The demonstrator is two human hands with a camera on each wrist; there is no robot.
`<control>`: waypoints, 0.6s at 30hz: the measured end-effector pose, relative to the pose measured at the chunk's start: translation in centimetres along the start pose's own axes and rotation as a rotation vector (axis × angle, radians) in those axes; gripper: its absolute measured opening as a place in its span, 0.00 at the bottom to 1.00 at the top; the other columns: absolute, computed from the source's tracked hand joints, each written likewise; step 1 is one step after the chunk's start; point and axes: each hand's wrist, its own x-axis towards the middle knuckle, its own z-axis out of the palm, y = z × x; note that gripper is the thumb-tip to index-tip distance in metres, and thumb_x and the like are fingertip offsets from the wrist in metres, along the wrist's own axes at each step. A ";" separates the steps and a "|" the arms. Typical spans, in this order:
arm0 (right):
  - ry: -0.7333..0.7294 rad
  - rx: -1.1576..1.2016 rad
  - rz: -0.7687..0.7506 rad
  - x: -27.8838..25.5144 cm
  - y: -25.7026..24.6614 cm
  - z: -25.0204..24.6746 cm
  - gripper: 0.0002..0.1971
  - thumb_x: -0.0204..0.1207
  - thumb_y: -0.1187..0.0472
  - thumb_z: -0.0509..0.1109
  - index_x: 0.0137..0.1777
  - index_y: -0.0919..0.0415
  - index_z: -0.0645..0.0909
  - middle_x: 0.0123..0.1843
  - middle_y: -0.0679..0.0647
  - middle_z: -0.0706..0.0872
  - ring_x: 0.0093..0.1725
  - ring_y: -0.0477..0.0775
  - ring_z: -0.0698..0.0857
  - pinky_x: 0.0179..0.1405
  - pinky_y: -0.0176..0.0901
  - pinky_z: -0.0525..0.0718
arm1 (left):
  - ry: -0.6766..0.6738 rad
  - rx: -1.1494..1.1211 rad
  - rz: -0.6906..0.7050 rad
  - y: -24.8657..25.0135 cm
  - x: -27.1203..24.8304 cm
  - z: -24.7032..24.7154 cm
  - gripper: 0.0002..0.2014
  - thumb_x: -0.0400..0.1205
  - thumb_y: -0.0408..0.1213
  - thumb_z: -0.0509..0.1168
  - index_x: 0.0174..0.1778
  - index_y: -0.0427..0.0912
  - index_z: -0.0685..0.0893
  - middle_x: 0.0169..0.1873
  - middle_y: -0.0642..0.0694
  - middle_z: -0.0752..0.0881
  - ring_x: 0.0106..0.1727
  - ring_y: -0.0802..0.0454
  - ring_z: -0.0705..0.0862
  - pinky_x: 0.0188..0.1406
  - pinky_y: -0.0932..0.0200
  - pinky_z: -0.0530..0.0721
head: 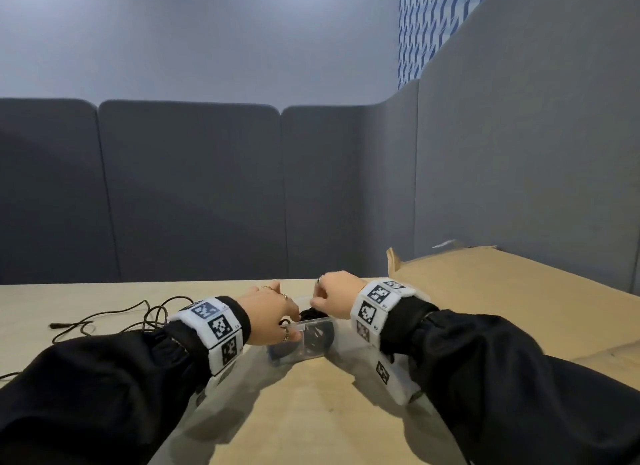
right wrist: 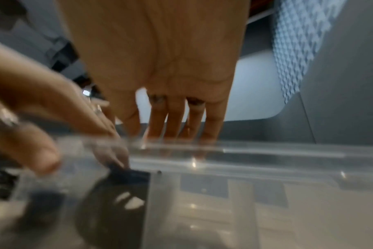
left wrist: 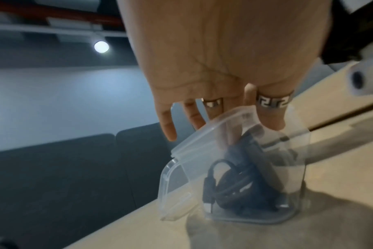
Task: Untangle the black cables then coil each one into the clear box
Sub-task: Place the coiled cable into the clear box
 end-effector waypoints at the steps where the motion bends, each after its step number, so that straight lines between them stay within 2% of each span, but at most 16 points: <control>1: -0.084 -0.001 -0.013 -0.8 -0.1 -0.5 0.15 0.80 0.49 0.64 0.57 0.58 0.83 0.49 0.52 0.85 0.51 0.54 0.84 0.52 0.46 0.82 | 0.007 -0.060 -0.010 -0.1 0.0 0.1 0.20 0.82 0.54 0.58 0.70 0.55 0.74 0.61 0.45 0.79 0.66 0.48 0.69 0.63 0.49 0.71; 2: -0.167 -0.009 -0.027 -1.4 -0.1 -0.9 0.17 0.78 0.45 0.66 0.57 0.56 0.84 0.50 0.50 0.86 0.50 0.52 0.83 0.50 0.44 0.80 | 0.022 -0.110 -0.012 -0.3 0.0 0.1 0.20 0.82 0.54 0.59 0.69 0.56 0.74 0.59 0.45 0.79 0.64 0.48 0.70 0.62 0.49 0.71; 4: -0.243 -0.037 -0.065 -2.2 0.1 -1.6 0.15 0.77 0.49 0.70 0.60 0.54 0.83 0.55 0.49 0.87 0.51 0.50 0.83 0.50 0.41 0.77 | 0.033 -0.169 -0.006 -0.4 0.0 0.4 0.20 0.81 0.54 0.60 0.70 0.57 0.74 0.60 0.45 0.79 0.63 0.48 0.70 0.62 0.50 0.70; 7: -0.222 -0.040 -0.082 -2.3 0.2 -1.3 0.13 0.79 0.61 0.68 0.62 0.57 0.83 0.59 0.55 0.87 0.50 0.52 0.81 0.53 0.41 0.77 | 0.020 -0.117 0.022 -0.3 0.2 0.6 0.20 0.83 0.54 0.56 0.71 0.57 0.74 0.70 0.53 0.75 0.71 0.47 0.65 0.68 0.46 0.66; 11: -0.223 -0.043 -0.029 -1.9 -0.4 -0.4 0.13 0.81 0.60 0.65 0.64 0.60 0.83 0.60 0.59 0.86 0.48 0.54 0.79 0.55 0.42 0.77 | 0.036 0.092 0.036 -0.3 0.1 0.7 0.22 0.84 0.57 0.49 0.73 0.59 0.72 0.72 0.56 0.70 0.69 0.49 0.64 0.67 0.45 0.64; 13: -0.231 -0.030 -0.013 -1.8 -0.6 -0.2 0.13 0.81 0.62 0.65 0.64 0.61 0.82 0.61 0.59 0.86 0.50 0.56 0.80 0.56 0.43 0.77 | 0.032 0.171 0.010 0.0 0.0 0.9 0.21 0.85 0.57 0.47 0.73 0.61 0.70 0.74 0.54 0.67 0.73 0.47 0.62 0.72 0.39 0.59; 15: -0.233 -0.031 -0.024 -1.9 -0.6 -0.3 0.13 0.80 0.64 0.65 0.63 0.61 0.83 0.57 0.57 0.86 0.47 0.54 0.79 0.49 0.39 0.76 | 0.005 0.252 -0.023 0.6 -0.1 0.8 0.21 0.85 0.56 0.46 0.74 0.62 0.68 0.78 0.53 0.62 0.77 0.44 0.58 0.75 0.32 0.52; 17: -0.218 -0.055 -0.013 -1.8 -0.9 -0.4 0.13 0.80 0.66 0.65 0.63 0.61 0.83 0.45 0.53 0.85 0.39 0.52 0.77 0.36 0.34 0.74 | -0.036 0.281 -0.053 0.9 -0.5 0.5 0.22 0.85 0.56 0.49 0.76 0.65 0.63 0.82 0.52 0.55 0.80 0.41 0.54 0.75 0.29 0.50; 18: -0.221 -0.081 0.004 -1.9 -1.1 -0.4 0.14 0.80 0.66 0.64 0.63 0.62 0.83 0.42 0.51 0.84 0.36 0.51 0.77 0.35 0.34 0.74 | -0.052 0.224 -0.063 0.7 -0.9 0.4 0.24 0.84 0.57 0.51 0.78 0.68 0.58 0.82 0.53 0.52 0.80 0.41 0.53 0.75 0.30 0.51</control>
